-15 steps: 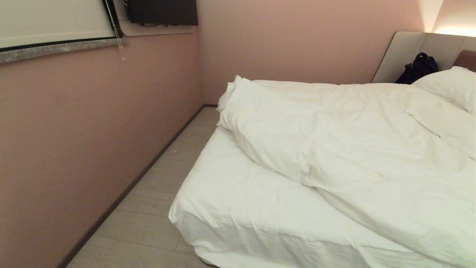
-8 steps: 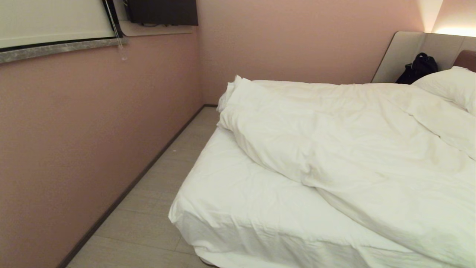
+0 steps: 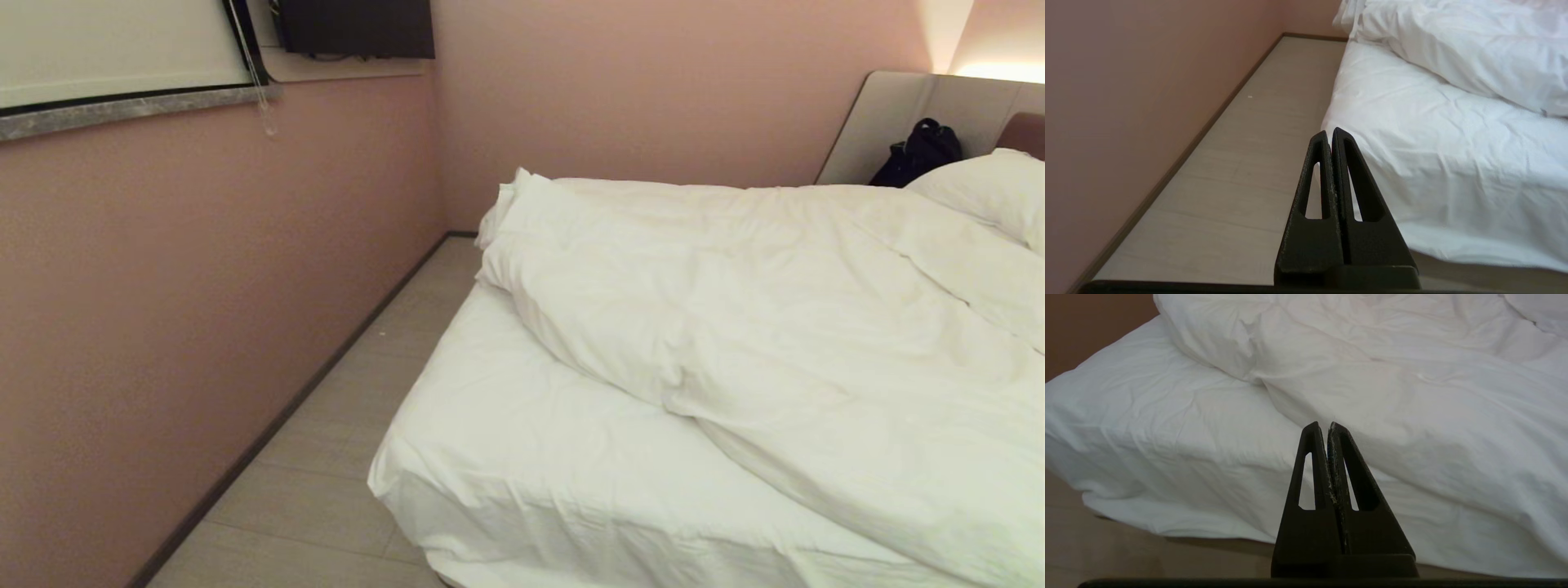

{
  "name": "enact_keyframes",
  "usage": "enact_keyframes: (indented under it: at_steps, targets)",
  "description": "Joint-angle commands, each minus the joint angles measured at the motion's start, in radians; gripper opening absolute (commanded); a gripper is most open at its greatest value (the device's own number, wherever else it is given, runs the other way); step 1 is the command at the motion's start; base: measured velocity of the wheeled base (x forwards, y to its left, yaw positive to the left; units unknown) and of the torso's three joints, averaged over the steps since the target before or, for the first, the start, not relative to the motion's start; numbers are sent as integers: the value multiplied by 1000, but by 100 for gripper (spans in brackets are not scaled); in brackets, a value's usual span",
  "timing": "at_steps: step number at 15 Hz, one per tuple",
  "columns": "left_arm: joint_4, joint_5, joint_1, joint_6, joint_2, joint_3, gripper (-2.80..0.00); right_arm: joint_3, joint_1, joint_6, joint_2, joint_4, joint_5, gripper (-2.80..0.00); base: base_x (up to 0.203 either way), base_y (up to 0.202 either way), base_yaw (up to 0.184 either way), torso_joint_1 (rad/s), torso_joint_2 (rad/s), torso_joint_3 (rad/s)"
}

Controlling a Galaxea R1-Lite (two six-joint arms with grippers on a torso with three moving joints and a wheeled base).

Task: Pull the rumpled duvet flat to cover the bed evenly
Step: Hold the folded corner of the quilt

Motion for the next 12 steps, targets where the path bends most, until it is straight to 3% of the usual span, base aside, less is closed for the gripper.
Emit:
enact_keyframes:
  at_steps: [1, 5, 12]
  targets:
    - [0, 1, 0, -1, 0, 0, -280, 1, 0, 0, 0, 1, 0, -280, 186, 0, 0, 12, 6, -2]
    - [4, 1, 0, -4, 0, 0, -280, 1, 0, 0, 0, 1, 0, -280, 183, 0, 1, 6, 3, 2]
    - [6, 2, 0, -5, 0, 0, -280, 1, 0, 0, 0, 1, 0, -280, 10, 0, 0, 2, 1, 1]
